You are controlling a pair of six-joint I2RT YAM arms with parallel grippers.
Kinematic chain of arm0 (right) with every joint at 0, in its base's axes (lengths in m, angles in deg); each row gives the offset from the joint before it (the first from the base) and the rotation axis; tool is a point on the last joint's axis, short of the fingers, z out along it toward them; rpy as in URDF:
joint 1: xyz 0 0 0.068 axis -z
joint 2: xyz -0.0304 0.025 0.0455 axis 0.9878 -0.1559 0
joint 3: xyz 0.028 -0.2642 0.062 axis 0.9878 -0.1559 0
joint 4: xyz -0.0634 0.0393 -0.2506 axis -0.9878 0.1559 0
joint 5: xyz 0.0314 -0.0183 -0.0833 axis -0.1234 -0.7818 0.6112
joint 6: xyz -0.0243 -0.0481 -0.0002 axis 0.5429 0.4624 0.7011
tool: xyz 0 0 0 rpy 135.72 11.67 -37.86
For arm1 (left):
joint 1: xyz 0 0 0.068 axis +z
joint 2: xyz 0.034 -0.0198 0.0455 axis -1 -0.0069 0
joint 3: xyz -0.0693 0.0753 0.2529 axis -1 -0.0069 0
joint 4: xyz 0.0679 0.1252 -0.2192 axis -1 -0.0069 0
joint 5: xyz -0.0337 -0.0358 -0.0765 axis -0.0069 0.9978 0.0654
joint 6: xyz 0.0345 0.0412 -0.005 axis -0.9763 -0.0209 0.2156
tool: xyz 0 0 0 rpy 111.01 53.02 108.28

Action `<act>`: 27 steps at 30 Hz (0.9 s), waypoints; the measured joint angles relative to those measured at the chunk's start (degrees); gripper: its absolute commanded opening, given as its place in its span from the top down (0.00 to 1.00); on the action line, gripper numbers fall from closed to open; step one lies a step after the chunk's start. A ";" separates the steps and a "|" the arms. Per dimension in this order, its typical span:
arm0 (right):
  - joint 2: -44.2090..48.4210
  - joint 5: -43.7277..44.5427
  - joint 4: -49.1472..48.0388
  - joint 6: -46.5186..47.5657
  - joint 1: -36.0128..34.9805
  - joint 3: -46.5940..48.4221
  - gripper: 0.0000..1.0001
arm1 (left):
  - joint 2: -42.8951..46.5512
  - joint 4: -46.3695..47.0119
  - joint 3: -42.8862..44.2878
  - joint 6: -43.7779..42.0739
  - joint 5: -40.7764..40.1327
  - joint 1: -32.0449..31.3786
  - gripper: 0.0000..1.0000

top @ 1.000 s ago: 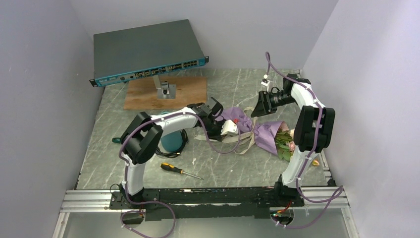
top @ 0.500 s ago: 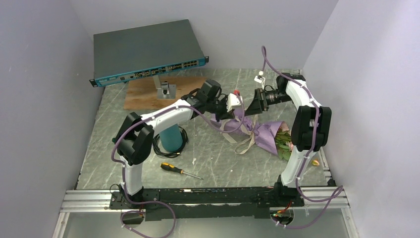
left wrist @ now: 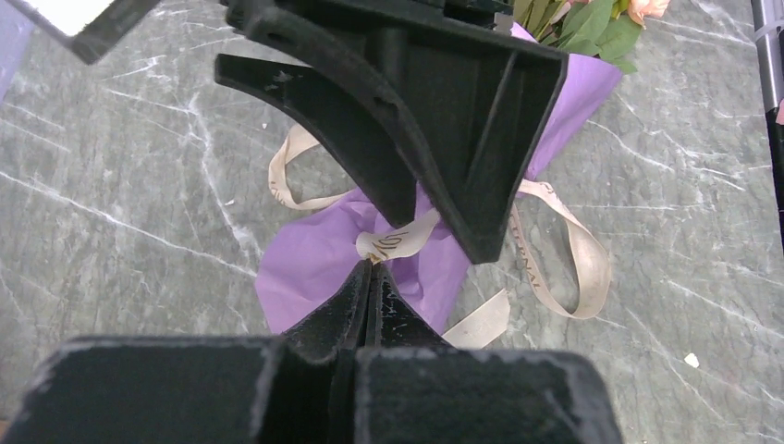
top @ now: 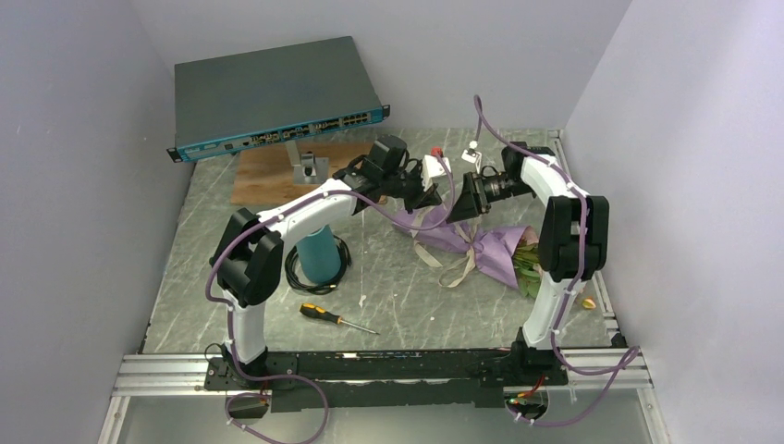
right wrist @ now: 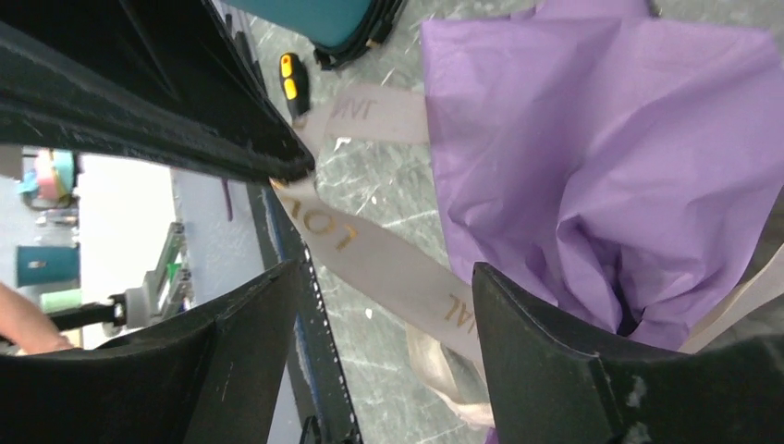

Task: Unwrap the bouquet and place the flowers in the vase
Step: Untie the ribbon from the wrapping paper.

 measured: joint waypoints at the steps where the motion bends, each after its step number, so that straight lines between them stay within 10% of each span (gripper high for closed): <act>1: 0.61 0.74 -1.38 -1.05 -0.39 -0.17 0.38 | 0.00 0.09 0.00 0.13 0.15 0.00 1.00; 10: 1.90 3.48 -7.96 -4.70 -2.05 -0.74 1.00 | -0.02 0.22 0.00 1.46 0.63 0.07 0.98; 13: 2.23 3.91 -8.28 -4.92 -2.01 -0.74 1.00 | -0.02 0.70 -0.02 2.78 0.66 0.33 0.43; 15: 2.38 4.81 -8.52 -5.01 -1.70 -0.74 1.00 | 0.17 1.88 -0.26 2.25 0.92 0.59 0.26; 27: 2.40 7.21 -8.94 -6.19 0.31 -0.74 1.00 | 7.19 -3.82 -14.95 -20.37 6.25 -1.64 0.47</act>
